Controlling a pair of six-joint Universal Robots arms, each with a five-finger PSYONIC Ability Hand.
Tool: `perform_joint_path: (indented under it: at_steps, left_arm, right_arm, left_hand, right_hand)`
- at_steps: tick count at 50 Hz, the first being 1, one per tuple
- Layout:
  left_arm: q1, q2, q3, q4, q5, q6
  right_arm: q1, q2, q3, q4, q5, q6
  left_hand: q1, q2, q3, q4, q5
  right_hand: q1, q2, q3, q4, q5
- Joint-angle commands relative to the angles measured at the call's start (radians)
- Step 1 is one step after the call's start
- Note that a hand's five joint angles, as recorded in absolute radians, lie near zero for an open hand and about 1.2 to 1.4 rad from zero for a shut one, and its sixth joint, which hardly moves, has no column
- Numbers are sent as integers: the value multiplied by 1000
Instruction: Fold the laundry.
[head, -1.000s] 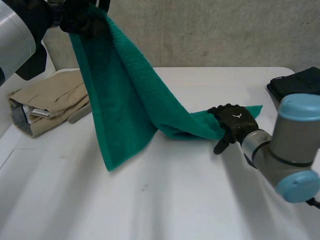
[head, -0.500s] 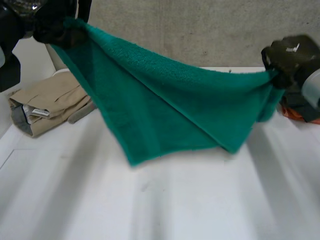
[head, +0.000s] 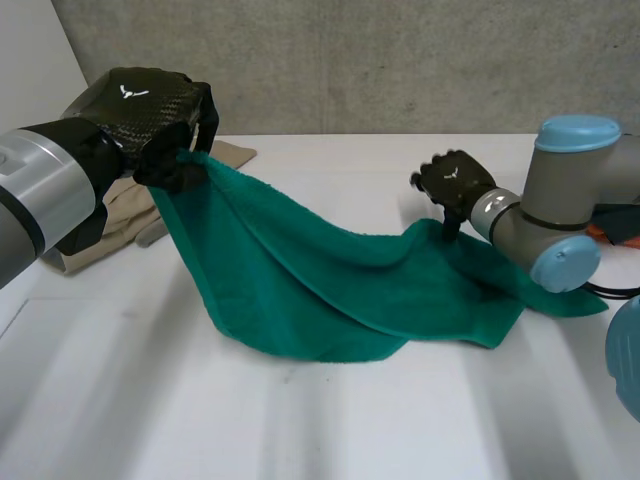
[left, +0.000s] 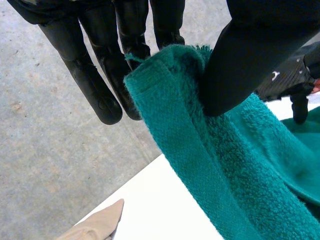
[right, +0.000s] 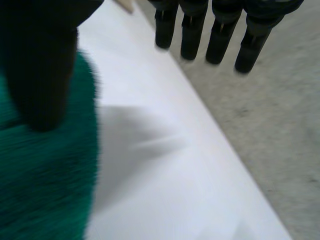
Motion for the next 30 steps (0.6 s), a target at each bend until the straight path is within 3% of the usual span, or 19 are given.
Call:
perform_joint_path:
  at_steps: [1, 5, 9, 14, 18, 22, 30]
  left_arm:
    - [5, -3, 41, -1, -12, 0]
    - [1, -1, 71, -1, -12, -6]
    - [-12, -6, 99, -5, -12, -6]
    - [-33, -9, 117, -6, -16, -6]
    - [-48, -23, 136, -8, -28, -6]
    - [-56, -28, 146, -8, -54, -8]
    - [-56, -24, 145, -8, -73, -9]
  right_arm:
    - [9, -207, 159, -118, 223, 204]
    - [6, -368, 325, -80, 291, 279]
    - [-9, -505, 506, -12, 306, 285]
    - [-49, -643, 741, 103, 256, 276]
    - [-75, -689, 889, 115, 164, 266]
    - [-92, -694, 1023, 11, 92, 247]
    - [-57, -588, 1114, -289, 127, 252]
  left_hand:
    - [221, 199, 204, 194, 241]
    - [221, 199, 204, 194, 241]
    - [221, 199, 204, 194, 241]
    - [221, 199, 204, 194, 241]
    - [221, 199, 204, 194, 241]
    - [221, 199, 204, 194, 241]
    - [221, 199, 204, 194, 241]
  right_hand:
    - [-118, -116, -127, -125, -113]
    - [-118, -116, -127, -125, -113]
    - [-118, -116, -127, -125, -113]
    - [11, 13, 2, 4, 16]
    - [84, 87, 76, 77, 89]
    - [184, 186, 176, 177, 189]
    - [278, 280, 269, 271, 283]
